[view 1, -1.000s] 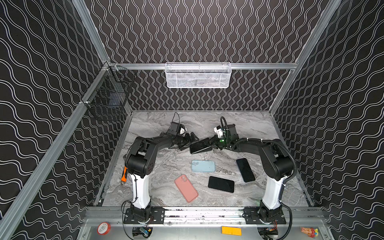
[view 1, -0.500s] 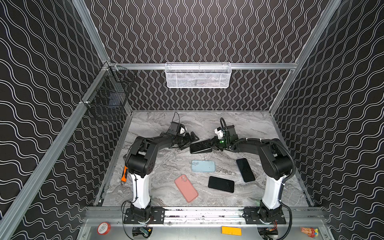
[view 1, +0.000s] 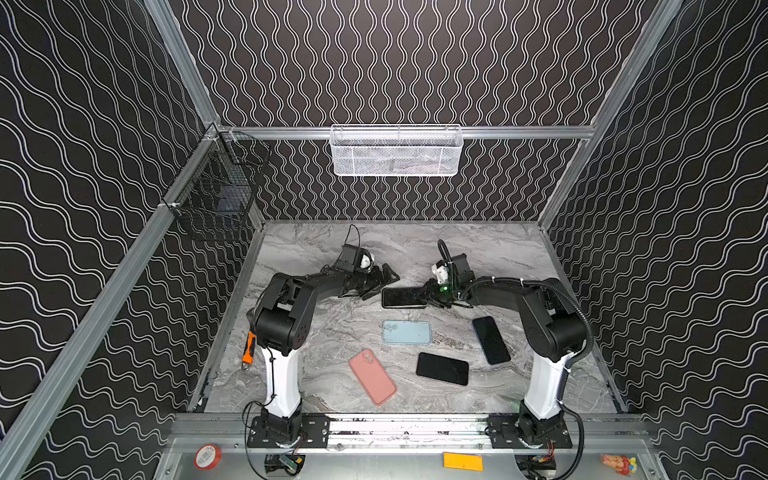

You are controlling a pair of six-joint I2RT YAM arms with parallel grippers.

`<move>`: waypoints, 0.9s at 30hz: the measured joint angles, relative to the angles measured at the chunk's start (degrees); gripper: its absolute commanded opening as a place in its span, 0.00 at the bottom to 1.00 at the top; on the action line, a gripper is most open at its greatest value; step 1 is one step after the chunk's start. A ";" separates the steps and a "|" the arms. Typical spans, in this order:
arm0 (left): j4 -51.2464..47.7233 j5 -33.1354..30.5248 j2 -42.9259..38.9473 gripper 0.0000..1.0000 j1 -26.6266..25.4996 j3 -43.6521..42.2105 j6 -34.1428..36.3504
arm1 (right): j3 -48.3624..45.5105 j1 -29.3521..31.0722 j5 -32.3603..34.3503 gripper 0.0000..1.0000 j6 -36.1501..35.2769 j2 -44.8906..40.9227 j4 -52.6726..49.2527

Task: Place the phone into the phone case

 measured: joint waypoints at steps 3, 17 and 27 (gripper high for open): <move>0.35 0.04 -0.33 0.98 0.00 -0.55 -0.13 | 0.52 0.35 1.55 0.48 -0.66 -0.66 -1.60; 0.46 0.09 -1.27 0.95 -0.46 -1.99 -0.15 | 2.91 2.08 8.66 0.62 -4.11 -1.92 -7.34; 1.70 1.53 -2.10 0.91 -0.85 -3.98 -2.89 | 5.62 4.46 15.82 0.74 -6.75 -5.05 -12.31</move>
